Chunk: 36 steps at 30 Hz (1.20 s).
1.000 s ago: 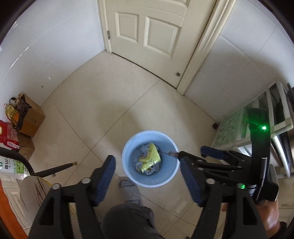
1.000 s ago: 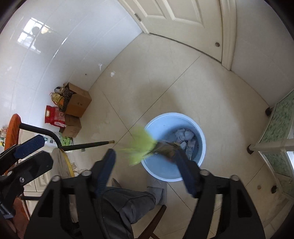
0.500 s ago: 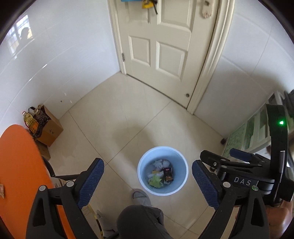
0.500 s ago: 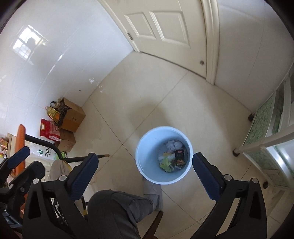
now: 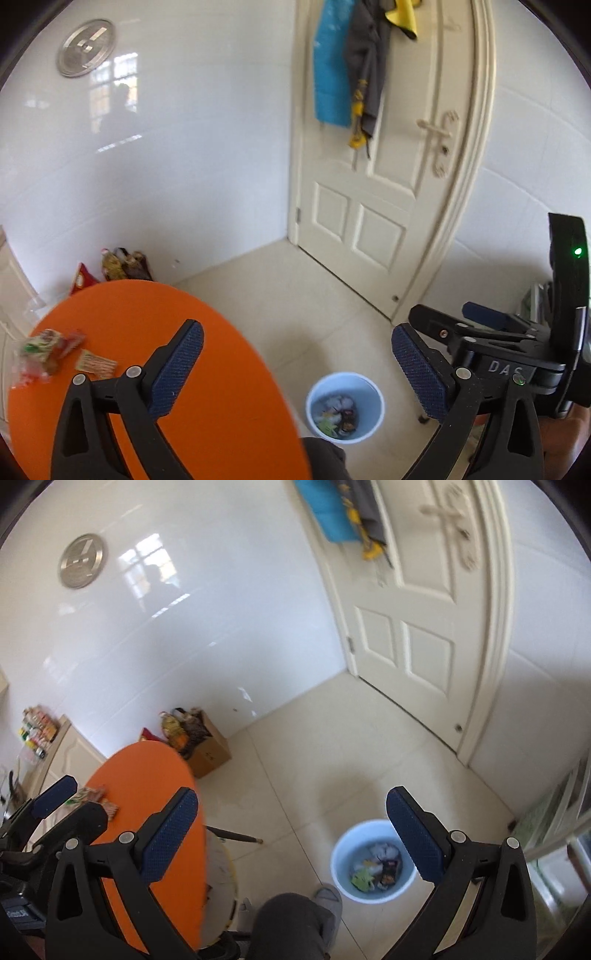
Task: Collect trash
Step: 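Move both open tools back over the table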
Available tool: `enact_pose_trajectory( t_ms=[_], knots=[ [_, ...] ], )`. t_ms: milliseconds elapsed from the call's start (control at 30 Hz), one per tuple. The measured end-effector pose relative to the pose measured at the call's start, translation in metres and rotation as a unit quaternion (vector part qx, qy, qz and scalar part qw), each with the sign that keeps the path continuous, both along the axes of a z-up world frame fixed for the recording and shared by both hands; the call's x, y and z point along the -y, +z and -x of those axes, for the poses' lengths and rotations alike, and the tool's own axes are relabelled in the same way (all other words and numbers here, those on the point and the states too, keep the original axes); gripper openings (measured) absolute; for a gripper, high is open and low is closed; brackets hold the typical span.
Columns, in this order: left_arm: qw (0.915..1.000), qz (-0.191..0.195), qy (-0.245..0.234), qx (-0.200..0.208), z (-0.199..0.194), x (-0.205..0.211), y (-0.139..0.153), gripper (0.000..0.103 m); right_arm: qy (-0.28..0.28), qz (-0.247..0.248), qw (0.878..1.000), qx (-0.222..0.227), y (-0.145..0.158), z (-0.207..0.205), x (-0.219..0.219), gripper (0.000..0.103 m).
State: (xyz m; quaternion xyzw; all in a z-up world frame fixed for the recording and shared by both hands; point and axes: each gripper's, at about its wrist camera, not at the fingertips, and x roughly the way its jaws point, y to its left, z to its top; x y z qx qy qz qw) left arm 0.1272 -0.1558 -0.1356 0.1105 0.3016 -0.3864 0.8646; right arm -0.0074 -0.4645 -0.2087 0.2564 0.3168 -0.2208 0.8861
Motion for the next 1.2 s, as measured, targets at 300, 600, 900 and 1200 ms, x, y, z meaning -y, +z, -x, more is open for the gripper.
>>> enact_pose_trajectory(
  t_ms=[300,600,900,1200],
  knots=[
    [0.9903,0.045,0.116,0.063,0.053,-0.138,0.034,0.102,0.100,0.056,0.991,0.062,0.068,-0.047,-0.108,0.103],
    [0.9677,0.074,0.226,0.083,0.114,-0.241,0.034,0.102,0.199,0.087,0.972,0.088,0.093,-0.086,-0.198,0.103],
    [0.9526,0.067,0.287,0.075,0.149,-0.285,0.026,0.102,0.262,0.108,0.954,0.095,0.093,-0.109,-0.259,0.103],
    [0.9458,0.069,0.314,0.044,0.136,-0.285,0.022,0.102,0.301,0.123,0.943,0.077,0.075,-0.130,-0.292,0.103]
  ],
)
